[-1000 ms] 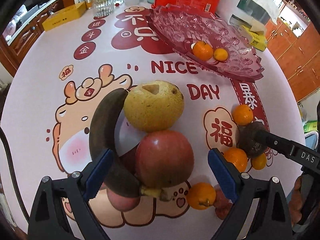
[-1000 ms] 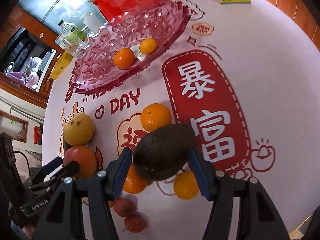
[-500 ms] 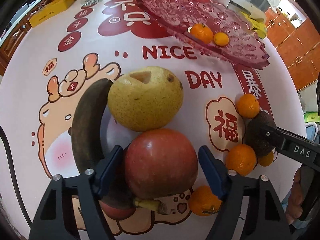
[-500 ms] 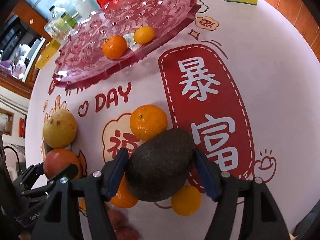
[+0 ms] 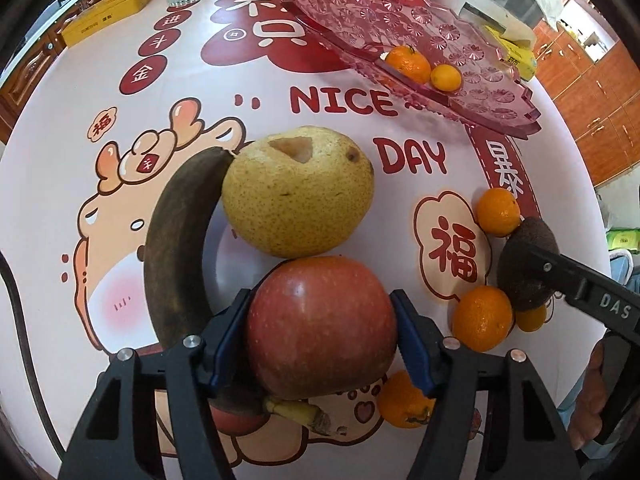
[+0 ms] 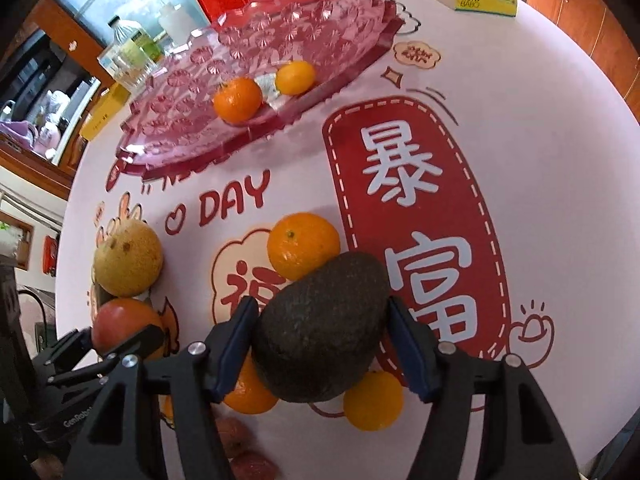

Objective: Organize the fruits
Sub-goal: 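Grasp the red apple with the left tool while the right tool grasps the avocado, then carry the apple and avocado into the pink bowl and open both tools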

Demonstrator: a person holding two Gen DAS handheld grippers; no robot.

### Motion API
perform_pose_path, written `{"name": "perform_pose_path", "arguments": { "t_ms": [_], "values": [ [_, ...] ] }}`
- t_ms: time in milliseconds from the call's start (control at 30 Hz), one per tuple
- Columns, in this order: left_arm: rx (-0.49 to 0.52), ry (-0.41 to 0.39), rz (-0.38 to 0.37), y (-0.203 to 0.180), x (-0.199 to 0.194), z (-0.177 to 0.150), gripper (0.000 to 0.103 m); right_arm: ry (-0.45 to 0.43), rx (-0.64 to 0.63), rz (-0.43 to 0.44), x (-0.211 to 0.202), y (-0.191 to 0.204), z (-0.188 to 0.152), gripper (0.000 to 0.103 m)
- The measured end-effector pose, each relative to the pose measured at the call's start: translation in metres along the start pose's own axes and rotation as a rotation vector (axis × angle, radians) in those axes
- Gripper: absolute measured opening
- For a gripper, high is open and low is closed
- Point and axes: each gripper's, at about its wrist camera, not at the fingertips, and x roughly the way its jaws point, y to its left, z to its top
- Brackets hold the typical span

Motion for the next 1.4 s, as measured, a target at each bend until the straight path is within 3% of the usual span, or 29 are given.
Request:
{"name": "perform_pose_path", "arguments": {
  "t_ms": [367,600,1033,1400],
  "values": [
    [-0.012,-0.064,-0.003,-0.001,-0.031,-0.006,0.066,-0.082,-0.046,0.032,-0.027,0.008,-0.002,0.065],
    [-0.005,-0.137,-0.062,-0.011,-0.073,0.002,0.066,-0.158,-0.107,0.049,-0.062,0.023,0.0,0.065],
    [0.09,-0.371,-0.105,-0.039,-0.188,0.078,0.066,-0.364,-0.236,0.067,-0.152,0.053,0.044,0.065],
    [0.152,-0.45,-0.043,-0.05,-0.229,0.155,0.066,-0.5,-0.285,-0.006,-0.194,0.064,0.123,0.065]
  ]
}}
